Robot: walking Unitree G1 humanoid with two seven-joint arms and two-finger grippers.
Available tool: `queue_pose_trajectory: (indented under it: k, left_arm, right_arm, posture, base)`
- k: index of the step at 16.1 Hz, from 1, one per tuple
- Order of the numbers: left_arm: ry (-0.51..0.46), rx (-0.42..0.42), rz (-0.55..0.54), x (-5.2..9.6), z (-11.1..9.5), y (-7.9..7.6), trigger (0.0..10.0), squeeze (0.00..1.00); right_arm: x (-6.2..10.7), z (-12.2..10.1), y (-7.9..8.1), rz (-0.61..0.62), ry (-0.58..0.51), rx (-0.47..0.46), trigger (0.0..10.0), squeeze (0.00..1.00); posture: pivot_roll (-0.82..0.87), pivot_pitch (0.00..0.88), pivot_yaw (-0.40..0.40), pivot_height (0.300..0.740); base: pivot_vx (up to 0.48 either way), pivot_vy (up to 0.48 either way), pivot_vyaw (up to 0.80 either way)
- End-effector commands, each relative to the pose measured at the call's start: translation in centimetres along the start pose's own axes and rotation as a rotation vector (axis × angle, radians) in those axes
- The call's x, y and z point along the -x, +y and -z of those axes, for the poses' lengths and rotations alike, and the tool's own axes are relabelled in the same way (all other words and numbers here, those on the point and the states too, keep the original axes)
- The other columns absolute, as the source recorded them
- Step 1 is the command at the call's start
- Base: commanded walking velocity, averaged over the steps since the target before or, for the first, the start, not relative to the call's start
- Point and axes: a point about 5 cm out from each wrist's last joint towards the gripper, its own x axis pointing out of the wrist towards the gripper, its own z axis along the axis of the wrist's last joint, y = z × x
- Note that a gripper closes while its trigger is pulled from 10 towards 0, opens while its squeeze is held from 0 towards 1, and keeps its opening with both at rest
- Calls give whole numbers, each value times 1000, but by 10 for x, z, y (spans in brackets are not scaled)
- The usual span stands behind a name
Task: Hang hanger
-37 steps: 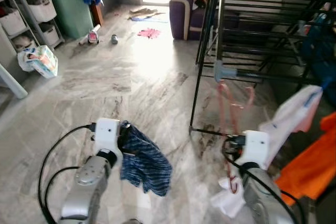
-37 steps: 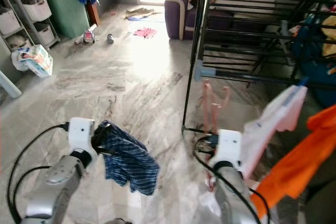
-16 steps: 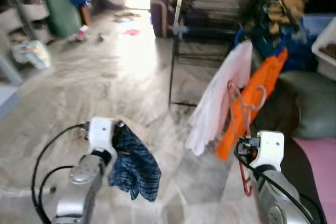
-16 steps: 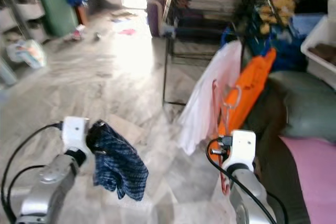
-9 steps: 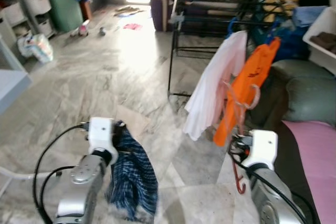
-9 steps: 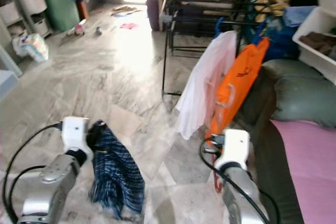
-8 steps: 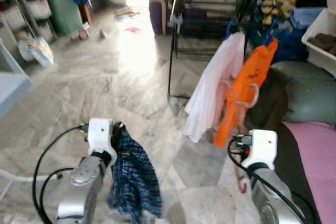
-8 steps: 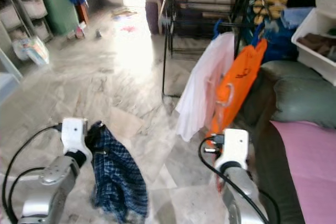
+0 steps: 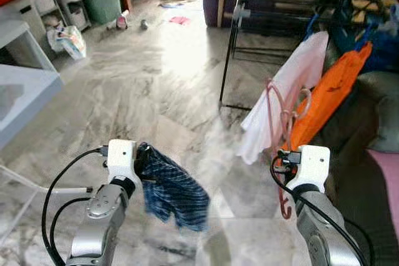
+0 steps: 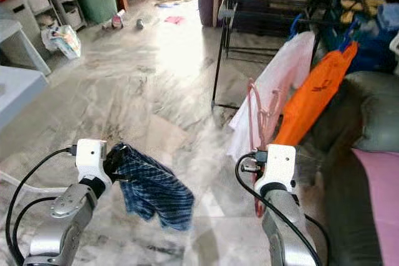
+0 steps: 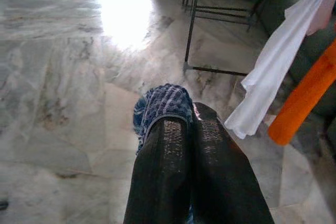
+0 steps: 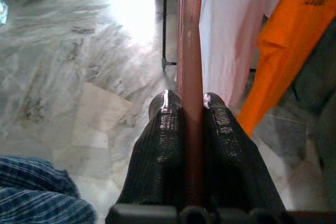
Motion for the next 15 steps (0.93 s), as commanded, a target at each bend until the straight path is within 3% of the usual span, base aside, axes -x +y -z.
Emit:
queue_pose_trajectory:
  k: [1,7,13,15]
  left_arm:
    - [-13,-6,7,-1,-4,-2,10000,0]
    - [-10,-7,14,-2,-4,-3,10000,0]
    - [-11,-13,14,-2,-4,-3,10000,0]
    - [-12,-16,14,-2,-5,-3,10000,0]
  right_arm:
    - [1,-1,-4,13,0,-12,10000,0]
    - [-3,-1,-6,11,7,-8,10000,0]
    - [-5,0,-1,-7,7,-12,10000,0]
    - [-6,-1,-1,-8,2,-12,10000,0]
  posture:
    - [-24,38,0,740]
    - [-20,31,-1,740]
    - [-11,35,-4,740]
    - [-12,34,-2,740]
  base:
    - [0,360,0]
    - [0,316,-545]
    - [0,0,0]
    - [0,322,0]
